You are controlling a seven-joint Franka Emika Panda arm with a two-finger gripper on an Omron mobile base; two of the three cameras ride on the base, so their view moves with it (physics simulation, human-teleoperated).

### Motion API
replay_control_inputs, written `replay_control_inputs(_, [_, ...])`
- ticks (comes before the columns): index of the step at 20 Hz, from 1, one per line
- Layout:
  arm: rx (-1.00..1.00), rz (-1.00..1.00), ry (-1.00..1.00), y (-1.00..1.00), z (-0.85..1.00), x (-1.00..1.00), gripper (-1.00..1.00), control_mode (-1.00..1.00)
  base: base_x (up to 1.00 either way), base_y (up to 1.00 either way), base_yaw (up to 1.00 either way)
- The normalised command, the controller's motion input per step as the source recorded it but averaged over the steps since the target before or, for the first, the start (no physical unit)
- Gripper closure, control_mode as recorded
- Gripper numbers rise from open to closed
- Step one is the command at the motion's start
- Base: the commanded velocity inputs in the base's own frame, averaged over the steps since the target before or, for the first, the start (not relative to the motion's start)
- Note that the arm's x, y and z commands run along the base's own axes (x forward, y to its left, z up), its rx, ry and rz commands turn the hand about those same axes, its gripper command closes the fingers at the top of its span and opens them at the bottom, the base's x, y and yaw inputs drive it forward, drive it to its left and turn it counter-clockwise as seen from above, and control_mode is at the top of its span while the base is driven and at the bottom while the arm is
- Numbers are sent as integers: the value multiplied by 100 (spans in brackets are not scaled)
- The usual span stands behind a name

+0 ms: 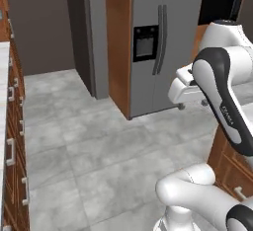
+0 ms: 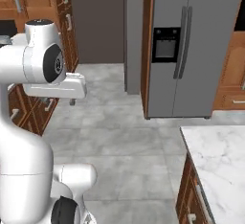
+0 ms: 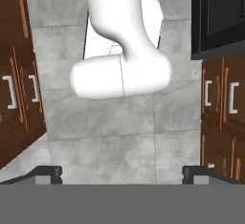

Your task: Move the cutting board and knife to the sink. Then move spray from the cabinet to the counter.

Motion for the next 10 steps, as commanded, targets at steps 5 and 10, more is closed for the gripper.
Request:
replay_control_inputs(5, [0, 0, 0, 0, 0, 0, -100, 100, 100, 0, 38])
replay_control_inputs(10, [0, 0, 0, 0, 0, 0, -100, 100, 100, -10, 44])
